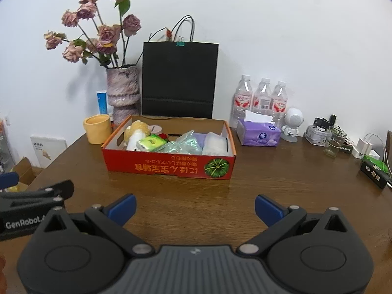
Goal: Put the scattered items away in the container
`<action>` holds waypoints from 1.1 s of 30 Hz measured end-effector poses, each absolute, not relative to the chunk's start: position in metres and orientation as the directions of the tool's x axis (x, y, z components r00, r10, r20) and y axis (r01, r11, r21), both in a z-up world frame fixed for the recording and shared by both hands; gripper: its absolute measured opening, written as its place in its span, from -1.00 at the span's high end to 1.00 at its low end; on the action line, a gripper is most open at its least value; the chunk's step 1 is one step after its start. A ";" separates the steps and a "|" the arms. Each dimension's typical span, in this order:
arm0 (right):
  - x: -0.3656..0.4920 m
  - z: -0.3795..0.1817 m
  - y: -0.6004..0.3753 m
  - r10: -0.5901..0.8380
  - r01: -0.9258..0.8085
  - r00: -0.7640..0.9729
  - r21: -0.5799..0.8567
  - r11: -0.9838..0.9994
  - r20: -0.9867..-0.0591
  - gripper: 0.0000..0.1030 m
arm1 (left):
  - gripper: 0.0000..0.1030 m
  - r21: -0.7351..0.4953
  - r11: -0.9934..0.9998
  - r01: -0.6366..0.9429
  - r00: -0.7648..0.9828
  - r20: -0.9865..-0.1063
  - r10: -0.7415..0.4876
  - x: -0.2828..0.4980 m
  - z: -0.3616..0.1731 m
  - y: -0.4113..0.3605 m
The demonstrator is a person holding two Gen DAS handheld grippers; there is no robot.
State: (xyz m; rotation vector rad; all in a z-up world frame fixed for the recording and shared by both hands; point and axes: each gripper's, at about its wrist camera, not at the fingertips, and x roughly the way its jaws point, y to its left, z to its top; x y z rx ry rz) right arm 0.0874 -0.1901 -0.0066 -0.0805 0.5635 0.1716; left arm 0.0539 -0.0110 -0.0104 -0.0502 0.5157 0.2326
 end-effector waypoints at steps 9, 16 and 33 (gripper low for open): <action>0.086 -0.009 -0.196 0.153 -0.178 0.825 0.007 0.984 -0.545 -1.00 | -1.00 0.020 0.973 -0.232 0.840 -0.501 0.210 0.052 -0.013 -0.014; 0.085 -0.010 -0.197 0.158 -0.175 0.821 0.021 0.984 -0.548 -1.00 | -1.00 0.023 0.977 -0.214 0.840 -0.506 0.196 0.051 -0.015 -0.018; 0.079 -0.010 -0.195 0.168 -0.185 0.818 0.025 0.982 -0.551 -1.00 | -1.00 0.014 0.975 -0.220 0.835 -0.514 0.195 0.051 -0.018 -0.018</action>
